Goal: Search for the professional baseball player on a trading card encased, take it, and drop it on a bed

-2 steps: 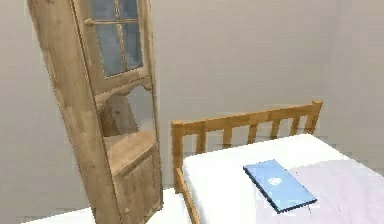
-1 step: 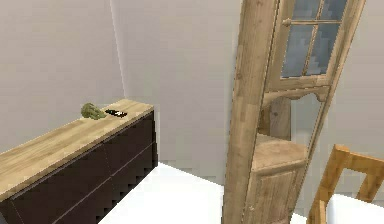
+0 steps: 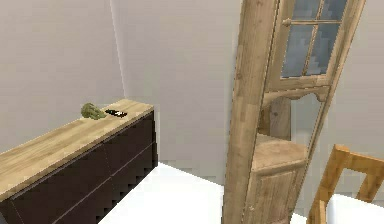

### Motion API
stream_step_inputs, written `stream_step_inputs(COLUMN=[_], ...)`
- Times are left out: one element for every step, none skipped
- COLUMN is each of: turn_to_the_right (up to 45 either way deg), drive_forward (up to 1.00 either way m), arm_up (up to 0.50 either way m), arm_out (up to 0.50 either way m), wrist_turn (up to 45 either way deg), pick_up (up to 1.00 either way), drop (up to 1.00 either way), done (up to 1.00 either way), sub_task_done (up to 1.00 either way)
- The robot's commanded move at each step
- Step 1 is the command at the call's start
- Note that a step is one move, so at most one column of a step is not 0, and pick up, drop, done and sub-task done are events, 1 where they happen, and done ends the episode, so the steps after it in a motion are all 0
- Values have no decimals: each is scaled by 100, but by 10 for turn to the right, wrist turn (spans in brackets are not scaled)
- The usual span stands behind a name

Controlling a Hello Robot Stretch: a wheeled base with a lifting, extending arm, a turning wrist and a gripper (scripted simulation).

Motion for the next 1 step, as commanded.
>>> stream_step_inputs(turn_to_the_right=[0], drive_forward=[0], arm_up=[0], arm_out=[0], wrist_turn=[450], pick_up=[0], drop=[0], done=[0], sub_task_done=[0])
